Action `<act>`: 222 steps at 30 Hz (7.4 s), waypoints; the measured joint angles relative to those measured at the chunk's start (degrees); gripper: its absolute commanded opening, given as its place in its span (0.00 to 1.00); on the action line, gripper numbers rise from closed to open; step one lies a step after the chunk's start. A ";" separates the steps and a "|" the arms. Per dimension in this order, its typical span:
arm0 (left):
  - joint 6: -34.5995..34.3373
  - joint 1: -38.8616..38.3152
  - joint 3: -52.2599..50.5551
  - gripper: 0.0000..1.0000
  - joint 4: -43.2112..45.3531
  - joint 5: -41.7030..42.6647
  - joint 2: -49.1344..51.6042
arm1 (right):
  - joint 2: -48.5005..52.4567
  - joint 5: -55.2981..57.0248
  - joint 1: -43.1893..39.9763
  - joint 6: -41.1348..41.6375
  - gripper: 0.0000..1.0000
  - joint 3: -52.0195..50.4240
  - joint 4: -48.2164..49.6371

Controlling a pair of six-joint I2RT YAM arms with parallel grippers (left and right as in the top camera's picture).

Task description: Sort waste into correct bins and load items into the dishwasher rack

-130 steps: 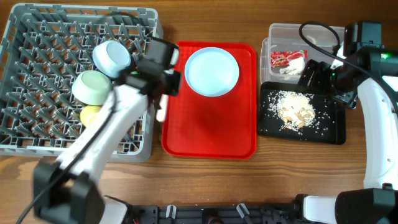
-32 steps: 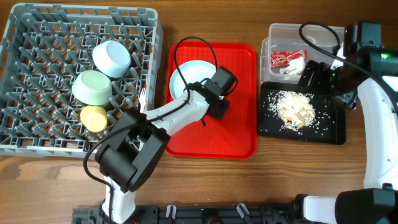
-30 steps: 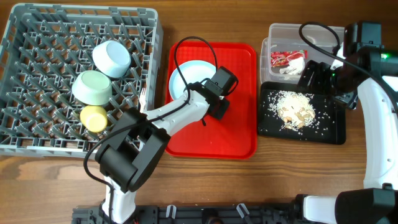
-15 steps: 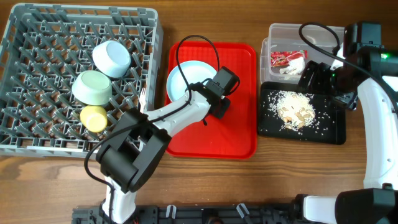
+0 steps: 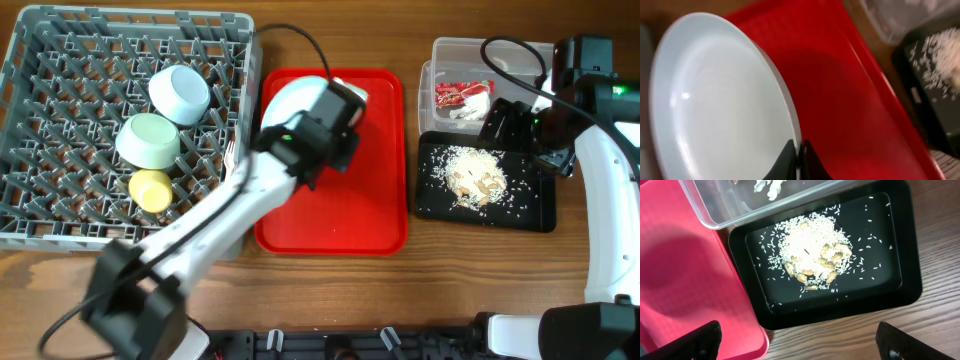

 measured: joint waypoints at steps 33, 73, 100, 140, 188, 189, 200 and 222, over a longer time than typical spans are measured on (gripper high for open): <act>-5.18 40.46 0.00 0.04 2.29 56.87 -5.31 | 0.00 0.00 0.00 0.00 1.00 0.00 -0.02; -7.17 40.11 -0.04 1.00 1.22 32.09 -13.20 | 0.00 -5.01 0.00 -4.04 1.00 -0.02 9.25; -11.63 22.99 -3.37 1.00 -26.25 15.78 -12.68 | -4.04 -9.01 4.31 -12.31 1.00 -5.62 12.87; -11.65 20.50 -26.95 1.00 -19.17 9.79 -63.08 | -44.17 -2.29 4.31 -11.91 1.00 -28.57 20.15; -11.65 20.50 -27.19 1.00 -19.19 9.55 -63.08 | -86.79 -2.60 9.25 -14.64 1.00 -87.41 77.11; -11.65 20.50 -27.19 1.00 -19.19 9.55 -63.08 | -86.79 -2.60 9.25 -14.78 1.00 -87.41 77.11; -11.65 20.50 -27.19 1.00 -19.19 9.40 -63.08 | -86.79 -2.86 9.25 -14.99 1.00 -87.41 77.13; -11.63 26.82 -31.23 1.00 -16.24 8.11 -65.31 | -86.79 -3.02 9.25 -15.02 1.00 -87.41 77.11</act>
